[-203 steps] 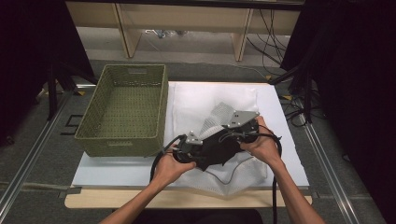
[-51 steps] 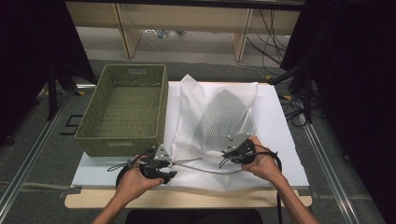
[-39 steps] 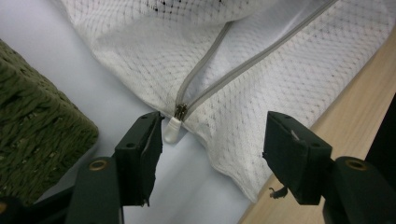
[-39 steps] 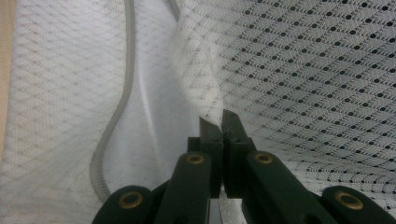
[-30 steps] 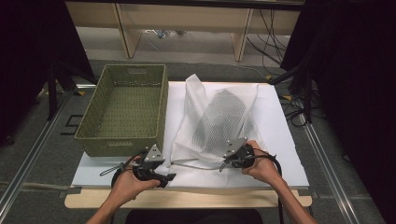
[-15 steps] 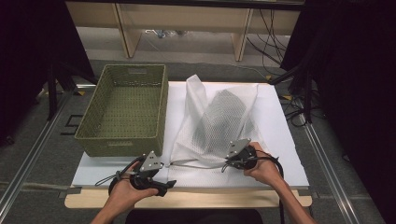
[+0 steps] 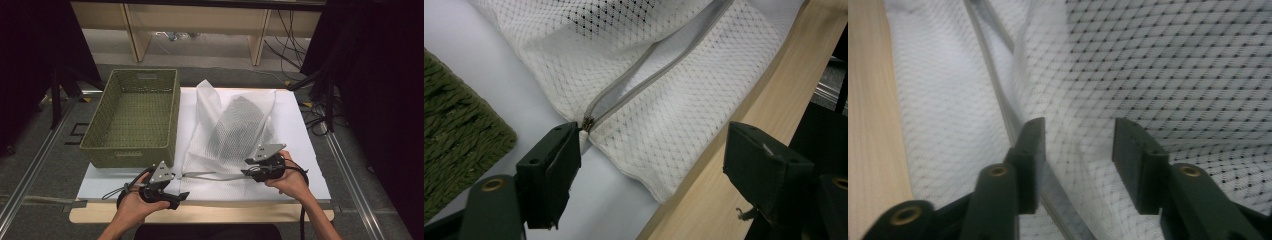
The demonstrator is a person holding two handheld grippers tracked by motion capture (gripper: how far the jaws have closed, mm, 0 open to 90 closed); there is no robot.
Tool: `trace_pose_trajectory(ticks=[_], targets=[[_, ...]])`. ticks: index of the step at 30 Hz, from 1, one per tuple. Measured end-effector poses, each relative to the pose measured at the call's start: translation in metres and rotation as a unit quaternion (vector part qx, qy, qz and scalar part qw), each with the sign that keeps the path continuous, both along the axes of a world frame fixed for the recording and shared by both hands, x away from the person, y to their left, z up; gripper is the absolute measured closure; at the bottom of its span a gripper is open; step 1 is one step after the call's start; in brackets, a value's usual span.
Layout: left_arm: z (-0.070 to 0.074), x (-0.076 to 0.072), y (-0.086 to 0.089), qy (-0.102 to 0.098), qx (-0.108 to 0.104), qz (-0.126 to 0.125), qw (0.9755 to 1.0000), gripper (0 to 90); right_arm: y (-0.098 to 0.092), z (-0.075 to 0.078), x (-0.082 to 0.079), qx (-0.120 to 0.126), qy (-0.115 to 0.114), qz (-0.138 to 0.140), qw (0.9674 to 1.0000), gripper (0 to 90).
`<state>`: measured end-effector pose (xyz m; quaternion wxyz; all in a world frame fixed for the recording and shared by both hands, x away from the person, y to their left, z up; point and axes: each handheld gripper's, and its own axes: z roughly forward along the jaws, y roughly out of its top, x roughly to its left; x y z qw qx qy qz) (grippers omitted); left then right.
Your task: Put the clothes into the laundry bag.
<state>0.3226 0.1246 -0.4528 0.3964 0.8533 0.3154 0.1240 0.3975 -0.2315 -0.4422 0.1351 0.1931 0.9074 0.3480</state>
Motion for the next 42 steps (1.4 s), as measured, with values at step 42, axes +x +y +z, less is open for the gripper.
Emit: trace_pose_trajectory(ticks=[42], targets=[[-0.002,0.003,-0.004,-0.002,-0.007,0.007,1.0,21.0,-0.05,-0.001,-0.022,0.096,0.017,-0.129,0.9869,29.2]])
